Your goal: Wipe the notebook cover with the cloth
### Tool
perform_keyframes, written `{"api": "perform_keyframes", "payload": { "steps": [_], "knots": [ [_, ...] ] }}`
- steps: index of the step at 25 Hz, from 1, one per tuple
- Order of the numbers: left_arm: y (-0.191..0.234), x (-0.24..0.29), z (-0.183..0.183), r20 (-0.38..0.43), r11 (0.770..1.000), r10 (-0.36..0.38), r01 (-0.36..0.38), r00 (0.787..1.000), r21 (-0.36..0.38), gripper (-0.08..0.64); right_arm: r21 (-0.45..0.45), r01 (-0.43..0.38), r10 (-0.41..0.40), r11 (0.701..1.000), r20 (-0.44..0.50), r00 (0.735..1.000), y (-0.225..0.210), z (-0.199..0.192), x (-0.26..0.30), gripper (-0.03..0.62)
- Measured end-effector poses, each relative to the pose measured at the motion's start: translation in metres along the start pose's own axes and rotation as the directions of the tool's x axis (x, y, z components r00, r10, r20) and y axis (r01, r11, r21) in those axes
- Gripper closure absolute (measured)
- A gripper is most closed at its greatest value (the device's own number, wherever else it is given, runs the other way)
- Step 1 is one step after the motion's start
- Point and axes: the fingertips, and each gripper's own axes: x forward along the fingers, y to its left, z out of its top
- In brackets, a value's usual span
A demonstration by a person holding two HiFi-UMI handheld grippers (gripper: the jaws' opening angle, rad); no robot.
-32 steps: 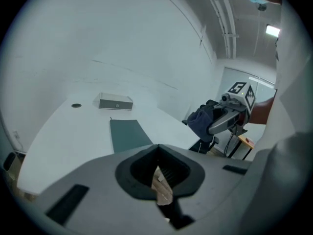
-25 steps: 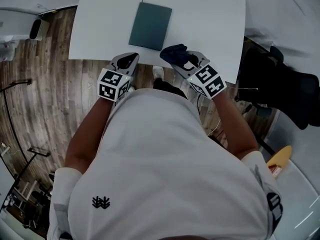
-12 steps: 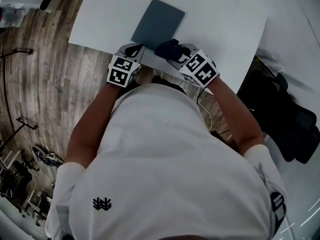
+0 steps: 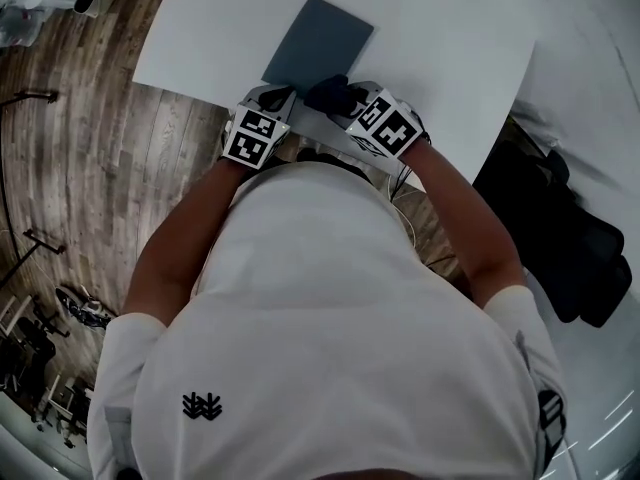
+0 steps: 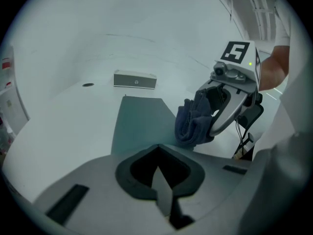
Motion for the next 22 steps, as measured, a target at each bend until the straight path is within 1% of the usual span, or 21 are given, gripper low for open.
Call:
{"api": "perform_keyframes", "payload": {
  "steps": [4,6,8,13,16,19,22],
  "knots": [
    [-0.002,0.002,-0.002,0.001,1.000,-0.016,0.016,1.000,-0.020,0.554,-0.005,-0.030,0.030,1.000,-0.032,0.999,-0.003,-0.007,0.008,0.425],
    [-0.001,0.004,-0.001,0.009,1.000,-0.018,0.018,1.000,-0.011,0.554,-0.009,-0.042,0.042,0.999,-0.039,0.998,-0.008,-0.006,0.009,0.425],
    [-0.001,0.004,-0.001,0.007,1.000,-0.012,0.012,1.000,0.000,0.554,-0.016,-0.035,0.035,0.999,-0.048,0.998,-0.018,-0.004,0.007,0.425],
    [-0.003,0.003,0.000,-0.005,1.000,-0.025,0.025,1.000,-0.010,0.554,-0.003,0.018,-0.018,1.000,-0.067,0.998,-0.062,-0.002,-0.003,0.425],
    [-0.002,0.002,0.001,-0.003,1.000,-0.028,0.028,1.000,-0.003,0.554,0.011,0.035,-0.034,0.999,-0.072,0.997,-0.088,0.002,-0.008,0.425],
    [-0.002,0.002,0.002,-0.003,0.999,-0.031,0.031,1.000,0.010,0.554,-0.006,0.077,-0.077,0.997,-0.088,0.993,-0.115,0.005,-0.015,0.425],
    [-0.003,0.002,0.001,-0.006,0.999,-0.039,0.039,0.999,0.006,0.554,-0.013,0.120,-0.121,0.993,-0.100,0.988,-0.141,0.006,-0.020,0.425]
  ]
}}
